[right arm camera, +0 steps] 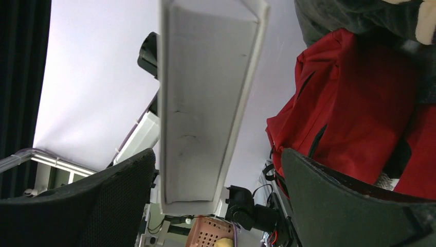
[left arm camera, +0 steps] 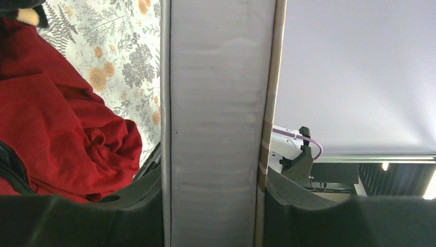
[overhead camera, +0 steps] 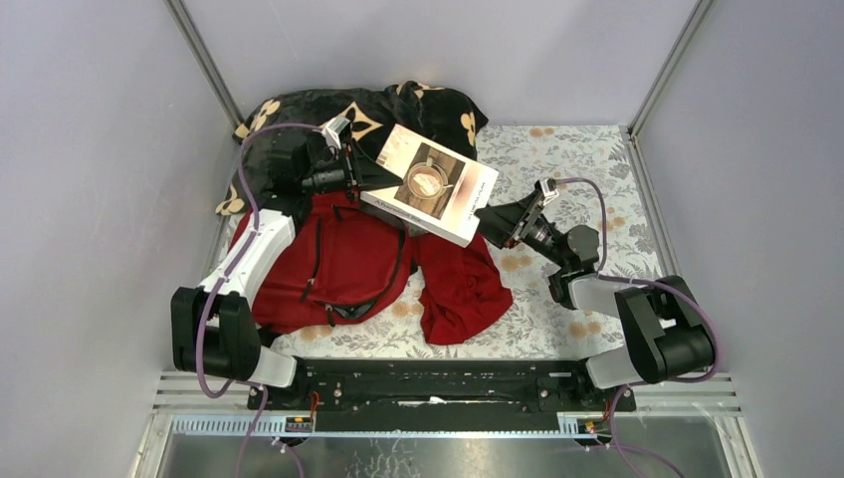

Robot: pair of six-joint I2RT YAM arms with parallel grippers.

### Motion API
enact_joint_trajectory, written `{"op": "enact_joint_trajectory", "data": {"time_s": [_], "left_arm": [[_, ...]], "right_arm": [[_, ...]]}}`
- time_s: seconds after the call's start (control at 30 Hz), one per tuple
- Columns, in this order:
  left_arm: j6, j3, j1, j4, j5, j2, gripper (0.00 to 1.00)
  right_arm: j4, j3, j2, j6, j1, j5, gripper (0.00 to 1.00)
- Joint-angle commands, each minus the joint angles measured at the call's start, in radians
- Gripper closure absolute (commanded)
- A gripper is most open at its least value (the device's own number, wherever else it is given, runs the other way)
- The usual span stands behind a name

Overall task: Pack the student bag
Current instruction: Pick up the book from the center of the board.

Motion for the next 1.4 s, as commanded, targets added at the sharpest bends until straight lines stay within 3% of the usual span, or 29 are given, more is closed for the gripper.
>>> {"op": "enact_joint_trajectory", "data": {"time_s": [0.0, 0.17, 0.33, 0.43, 0.57, 0.73, 0.77, 0.8, 0.87, 0.9, 1.03, 1.13, 1.2, 1.27, 1.37], "left_arm": [[-0.029, -0.009, 0.000, 0.101, -0.005, -0.034, 0.82], [-0.020, -0.034, -0.001, 0.103, -0.019, -0.036, 0.82], [-0.015, -0.056, -0.001, 0.113, -0.048, -0.039, 0.82], [0.009, -0.052, -0.001, 0.082, -0.067, -0.038, 0.82], [0.021, -0.061, -0.001, 0.070, -0.090, -0.038, 0.82], [0.048, -0.059, -0.003, 0.033, -0.097, -0.034, 0.76], [0.072, -0.050, -0.003, -0.007, -0.112, -0.036, 0.72], [0.112, -0.036, -0.003, -0.063, -0.130, -0.037, 0.57], [0.212, 0.010, -0.003, -0.207, -0.185, -0.044, 0.19], [0.269, 0.036, -0.003, -0.285, -0.223, -0.048, 0.09], [0.400, 0.089, 0.000, -0.510, -0.544, -0.110, 0.02], [0.440, 0.016, -0.002, -0.507, -0.825, -0.231, 0.01], [0.569, 0.052, -0.014, -0.568, -0.883, -0.252, 0.01], [0.644, 0.125, -0.092, -0.731, -1.022, -0.214, 0.01], [0.720, 0.126, -0.322, -0.811, -1.302, -0.178, 0.01]], "right_arm": [[0.043, 0.031, 0.018, -0.037, 0.047, 0.080, 0.00], [0.221, 0.075, 0.114, 0.063, 0.085, 0.124, 0.00], [0.264, 0.133, 0.185, 0.115, 0.130, 0.197, 0.03], [0.264, 0.172, 0.203, 0.122, 0.152, 0.207, 0.12], [0.263, 0.198, 0.224, 0.139, 0.171, 0.217, 0.38], [0.262, 0.194, 0.239, 0.159, 0.173, 0.232, 0.60], [0.260, 0.188, 0.235, 0.159, 0.174, 0.235, 0.64], [0.258, 0.181, 0.228, 0.157, 0.169, 0.237, 0.70], [0.256, 0.166, 0.214, 0.171, 0.142, 0.223, 0.79], [0.255, 0.162, 0.207, 0.183, 0.118, 0.204, 0.84], [0.239, 0.103, 0.135, 0.212, -0.002, 0.132, 0.86], [0.042, 0.059, 0.010, 0.156, -0.122, 0.029, 0.86], [-0.225, 0.060, -0.137, 0.031, -0.196, -0.034, 0.86], [-0.611, 0.106, -0.286, -0.178, -0.249, -0.034, 0.86], [-1.256, 0.302, -0.454, -0.565, -0.264, 0.149, 0.85]]}}
